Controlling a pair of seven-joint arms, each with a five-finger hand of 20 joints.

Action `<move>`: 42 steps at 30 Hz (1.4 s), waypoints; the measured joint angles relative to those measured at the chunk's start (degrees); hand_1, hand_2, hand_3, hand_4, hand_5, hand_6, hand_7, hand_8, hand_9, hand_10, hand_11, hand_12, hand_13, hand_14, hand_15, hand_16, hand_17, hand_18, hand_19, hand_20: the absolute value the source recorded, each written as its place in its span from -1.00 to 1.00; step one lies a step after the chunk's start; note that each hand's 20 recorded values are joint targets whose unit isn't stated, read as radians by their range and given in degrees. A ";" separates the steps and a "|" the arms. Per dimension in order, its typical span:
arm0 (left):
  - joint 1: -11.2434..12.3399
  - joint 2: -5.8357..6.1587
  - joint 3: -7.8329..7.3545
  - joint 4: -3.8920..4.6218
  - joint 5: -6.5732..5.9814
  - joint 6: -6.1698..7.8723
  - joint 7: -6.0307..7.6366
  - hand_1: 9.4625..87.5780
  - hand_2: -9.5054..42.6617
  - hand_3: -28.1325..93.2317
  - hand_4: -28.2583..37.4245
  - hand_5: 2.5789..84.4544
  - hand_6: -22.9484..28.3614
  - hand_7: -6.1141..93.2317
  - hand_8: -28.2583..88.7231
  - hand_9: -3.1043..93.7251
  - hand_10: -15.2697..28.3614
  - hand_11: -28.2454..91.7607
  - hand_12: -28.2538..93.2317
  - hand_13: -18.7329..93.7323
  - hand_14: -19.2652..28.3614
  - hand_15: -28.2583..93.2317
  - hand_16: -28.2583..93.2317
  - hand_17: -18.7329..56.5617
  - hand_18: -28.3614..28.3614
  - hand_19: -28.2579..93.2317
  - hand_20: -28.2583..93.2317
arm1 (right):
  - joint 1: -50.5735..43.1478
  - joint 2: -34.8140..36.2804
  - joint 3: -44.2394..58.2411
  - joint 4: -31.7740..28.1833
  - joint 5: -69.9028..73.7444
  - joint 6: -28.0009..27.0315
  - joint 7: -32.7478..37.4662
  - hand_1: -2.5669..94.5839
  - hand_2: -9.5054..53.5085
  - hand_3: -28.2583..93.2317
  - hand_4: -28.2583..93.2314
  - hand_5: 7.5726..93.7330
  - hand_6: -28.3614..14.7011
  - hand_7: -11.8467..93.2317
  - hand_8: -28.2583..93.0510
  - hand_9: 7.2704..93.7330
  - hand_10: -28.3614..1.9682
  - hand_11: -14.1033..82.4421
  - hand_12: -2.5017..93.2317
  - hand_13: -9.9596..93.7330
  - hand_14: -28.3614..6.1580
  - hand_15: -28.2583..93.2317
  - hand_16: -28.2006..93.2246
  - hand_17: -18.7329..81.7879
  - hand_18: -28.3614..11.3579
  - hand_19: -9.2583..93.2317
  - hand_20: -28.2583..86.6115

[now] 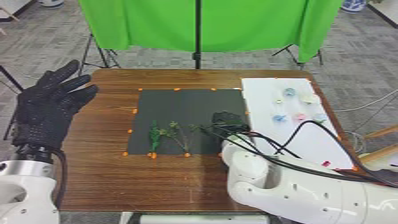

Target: Arrange flowers

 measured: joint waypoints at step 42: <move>0.66 -0.79 -0.29 -0.16 0.38 0.41 -0.75 -0.69 -0.16 0.71 -1.00 -0.18 0.31 -0.61 -0.67 -0.31 0.63 -0.04 -0.38 -0.24 0.96 0.39 -0.73 -0.70 0.88 0.55 -0.42 | -9.91 7.52 17.79 -9.68 5.64 -1.21 -0.58 -0.41 -0.52 0.66 -0.87 0.61 0.07 -0.49 -0.70 1.00 0.07 -0.01 -0.60 0.99 0.27 0.37 -0.20 0.56 -0.58 1.00 0.20</move>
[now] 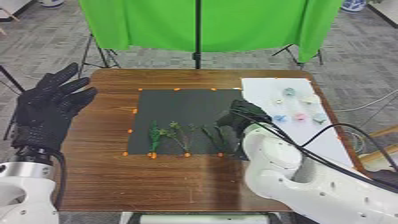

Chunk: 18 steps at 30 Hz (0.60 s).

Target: Arrange flowers

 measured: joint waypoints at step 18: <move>0.07 -0.16 0.04 0.05 0.03 -0.13 -0.07 -0.69 -0.16 0.71 -1.00 -0.18 0.31 -0.61 -0.67 -0.31 0.63 -0.04 -0.38 -0.25 0.96 0.39 -0.73 -0.70 0.88 0.55 -0.43 | -3.93 2.40 0.32 -1.00 4.59 -3.23 -1.19 -0.45 -0.39 0.69 -0.84 0.81 0.15 -0.52 -0.72 1.00 0.06 0.06 -0.62 1.00 0.20 0.38 -0.20 0.56 -0.66 1.00 0.24</move>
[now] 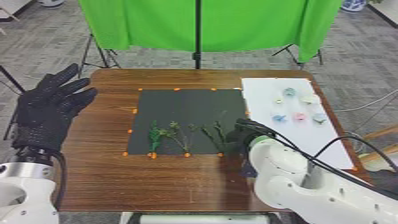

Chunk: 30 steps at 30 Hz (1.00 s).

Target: Arrange flowers

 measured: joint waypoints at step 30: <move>-0.18 -0.01 0.09 -0.05 0.05 0.42 -0.25 -0.70 -0.14 0.70 -1.00 -0.20 0.28 -0.62 -0.67 -0.32 0.61 -0.05 -0.38 -0.26 0.95 0.38 -0.74 -0.70 0.87 0.55 -0.43 | 1.52 -1.88 -4.10 -0.42 -5.99 7.04 -1.90 -0.45 -0.44 0.69 -0.84 0.75 0.13 -0.49 -0.71 1.00 0.06 0.03 -0.62 0.99 0.22 0.39 -0.21 0.55 -0.67 1.00 0.24</move>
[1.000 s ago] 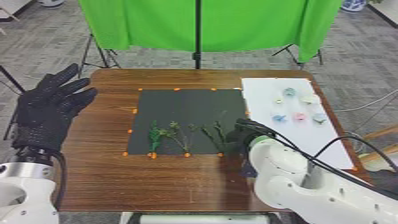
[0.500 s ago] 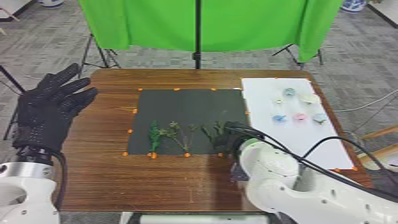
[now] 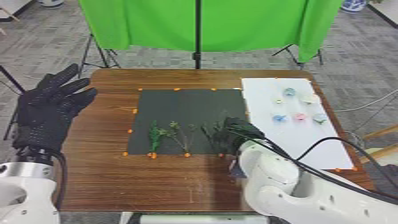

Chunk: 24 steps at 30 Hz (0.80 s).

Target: Arrange flowers

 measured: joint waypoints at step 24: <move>-5.28 0.86 2.49 1.30 4.77 -3.90 -4.65 -0.70 -0.16 0.70 -1.00 -0.19 0.30 -0.62 -0.67 -0.32 0.63 -0.06 -0.37 -0.25 0.96 0.38 -0.73 -0.70 0.88 0.55 -0.43 | 2.86 9.30 6.35 10.32 2.05 -1.10 1.19 -0.33 -0.78 0.70 -0.88 -0.17 0.10 -0.59 -0.70 0.69 -0.28 -0.26 -0.64 0.78 0.01 0.28 -0.29 0.37 -0.61 1.00 -0.28</move>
